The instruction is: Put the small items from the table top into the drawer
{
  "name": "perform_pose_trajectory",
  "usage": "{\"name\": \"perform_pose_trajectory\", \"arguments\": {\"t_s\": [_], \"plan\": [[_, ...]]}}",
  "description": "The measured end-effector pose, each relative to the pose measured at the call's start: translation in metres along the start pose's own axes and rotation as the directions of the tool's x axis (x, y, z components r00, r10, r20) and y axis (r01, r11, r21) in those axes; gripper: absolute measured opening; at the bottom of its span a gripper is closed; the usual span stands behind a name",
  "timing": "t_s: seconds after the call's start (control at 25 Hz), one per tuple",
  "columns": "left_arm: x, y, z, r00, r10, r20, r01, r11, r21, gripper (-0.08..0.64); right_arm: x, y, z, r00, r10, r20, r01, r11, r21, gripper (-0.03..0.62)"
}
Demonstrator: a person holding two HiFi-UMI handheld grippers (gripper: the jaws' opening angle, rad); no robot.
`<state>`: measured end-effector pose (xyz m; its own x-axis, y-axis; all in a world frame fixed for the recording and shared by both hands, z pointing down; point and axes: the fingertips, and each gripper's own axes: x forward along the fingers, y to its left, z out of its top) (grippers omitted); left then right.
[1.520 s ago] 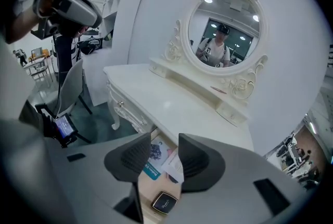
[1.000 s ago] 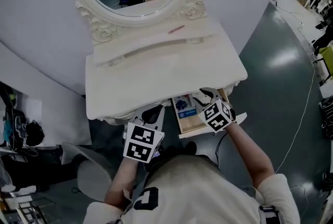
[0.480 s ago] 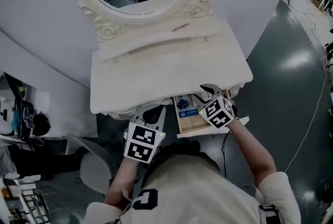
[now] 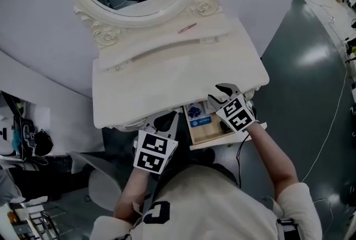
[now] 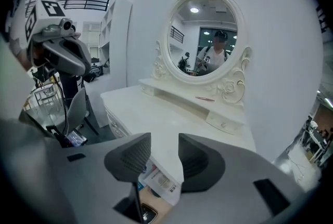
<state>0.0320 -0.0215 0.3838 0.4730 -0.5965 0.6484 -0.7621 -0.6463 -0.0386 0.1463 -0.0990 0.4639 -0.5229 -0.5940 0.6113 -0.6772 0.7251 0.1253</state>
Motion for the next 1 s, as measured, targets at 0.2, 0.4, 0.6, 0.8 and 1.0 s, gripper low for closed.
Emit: {"name": "perform_pose_trajectory", "arguments": {"t_s": [0.2,0.4,0.6,0.8,1.0], "plan": [[0.013,0.021,0.002,0.998,-0.058,0.005,0.058,0.998,0.009,0.057,0.008,-0.009,0.007,0.998,-0.045,-0.037,0.046,0.999,0.022,0.172],[0.024,0.051,0.006,0.995,-0.097,0.010,0.097,0.995,0.014,0.058,0.025,-0.029,0.016,0.990,-0.112,-0.087,0.117,0.992,0.051,0.172],[0.038,0.076,0.007,0.990,-0.143,-0.003,0.143,0.989,0.021,0.058,0.043,-0.050,0.037,0.983,-0.156,-0.100,0.161,0.986,0.044,0.172],[0.052,0.098,0.013,0.984,-0.178,0.006,0.178,0.984,0.026,0.057,0.065,-0.070,0.070,0.980,-0.167,-0.106,0.165,0.986,-0.029,0.172],[0.065,0.114,0.024,0.976,-0.218,0.014,0.217,0.975,0.049,0.057,0.091,-0.098,0.098,0.977,-0.169,-0.127,0.153,0.980,-0.123,0.172]]}}
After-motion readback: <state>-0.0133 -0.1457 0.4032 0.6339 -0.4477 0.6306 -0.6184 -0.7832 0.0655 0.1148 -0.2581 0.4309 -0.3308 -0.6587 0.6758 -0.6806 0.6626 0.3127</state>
